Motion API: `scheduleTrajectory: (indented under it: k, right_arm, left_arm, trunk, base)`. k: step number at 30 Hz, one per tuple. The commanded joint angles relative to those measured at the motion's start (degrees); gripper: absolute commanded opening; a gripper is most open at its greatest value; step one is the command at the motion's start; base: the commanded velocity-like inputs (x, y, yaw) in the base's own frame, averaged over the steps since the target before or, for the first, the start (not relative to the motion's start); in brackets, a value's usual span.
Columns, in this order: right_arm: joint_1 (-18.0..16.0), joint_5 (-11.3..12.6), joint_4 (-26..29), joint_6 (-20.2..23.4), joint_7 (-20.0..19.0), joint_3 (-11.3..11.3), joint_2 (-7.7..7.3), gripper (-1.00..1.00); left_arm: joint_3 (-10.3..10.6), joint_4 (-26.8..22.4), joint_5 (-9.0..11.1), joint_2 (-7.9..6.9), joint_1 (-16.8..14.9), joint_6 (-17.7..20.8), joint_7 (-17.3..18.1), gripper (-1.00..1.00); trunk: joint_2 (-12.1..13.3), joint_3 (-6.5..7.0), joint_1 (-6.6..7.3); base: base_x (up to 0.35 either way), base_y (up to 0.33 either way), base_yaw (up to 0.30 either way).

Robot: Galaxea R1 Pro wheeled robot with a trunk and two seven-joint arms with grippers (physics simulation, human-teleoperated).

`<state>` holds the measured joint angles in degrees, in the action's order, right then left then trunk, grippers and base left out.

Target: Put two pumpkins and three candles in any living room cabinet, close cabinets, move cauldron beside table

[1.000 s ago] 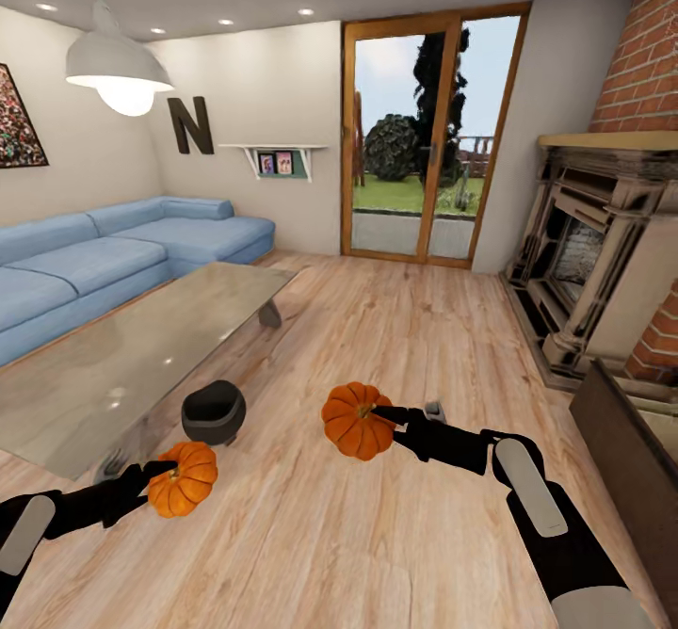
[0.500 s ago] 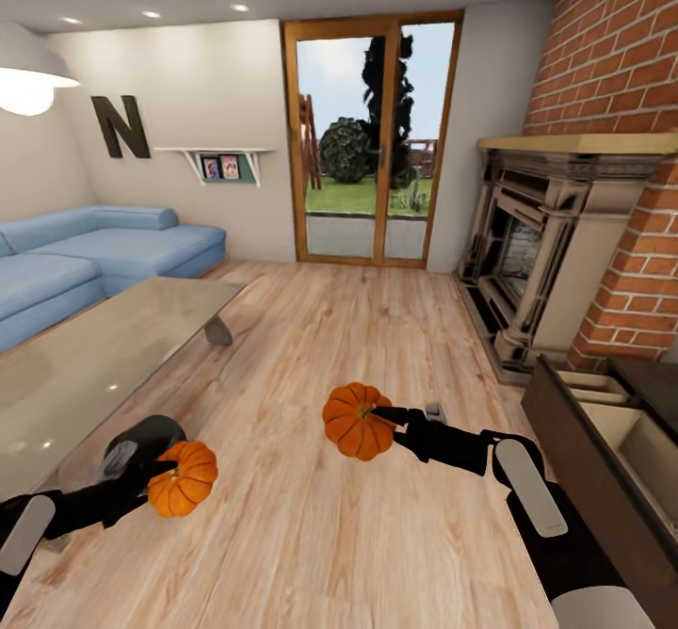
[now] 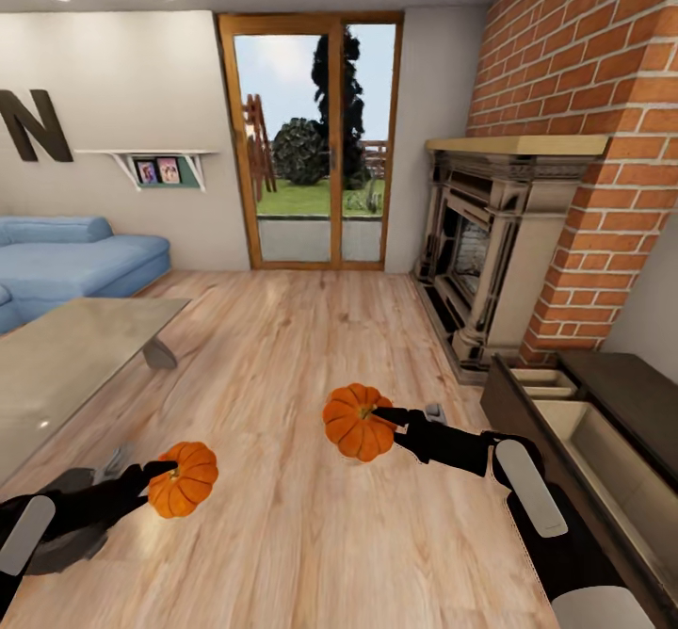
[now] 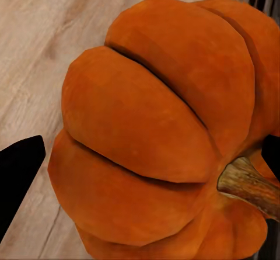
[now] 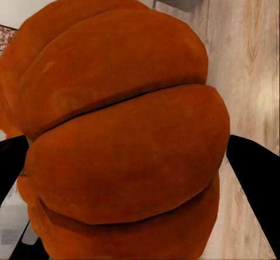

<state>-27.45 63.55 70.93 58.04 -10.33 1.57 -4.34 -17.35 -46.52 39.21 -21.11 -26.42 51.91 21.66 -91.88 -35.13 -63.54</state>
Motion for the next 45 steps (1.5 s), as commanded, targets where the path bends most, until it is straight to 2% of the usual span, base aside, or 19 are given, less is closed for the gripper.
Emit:
scheduleTrajectory:
  k: [1,13,25,45]
  right_arm:
    - [-0.06,0.44,-0.02,0.14,-0.59,0.03,-0.02,-1.0]
    - [-0.06,0.96,-1.14,0.05,-0.66,0.02,0.03,-1.0]
    - [-0.06,1.14,-1.2,0.05,-0.66,0.02,0.03,-1.0]
    - [-0.06,1.14,-2.26,0.05,-0.66,0.02,0.03,-1.0]
  left_arm:
    - [-0.19,-0.06,0.43,0.01,-0.04,0.46,0.23,-1.0]
    - [-0.15,-0.06,0.47,0.01,-0.04,0.44,0.23,-1.0]
    - [-0.21,-0.06,0.52,0.01,-0.04,0.45,0.23,-1.0]
    - [-0.16,-0.06,0.52,0.01,-0.04,0.45,0.23,-1.0]
  trunk:
    - [-0.03,-0.05,-0.03]
    - [-0.03,-0.05,-0.03]
    - [-0.03,-0.08,-0.03]
    - [-0.03,-0.62,-0.03]
  base:
    - [0.314,-0.081,-0.284]
    - [0.314,-0.031,-0.273]
    - [0.315,0.0,-0.062]
    - [0.315,0.0,-0.256]
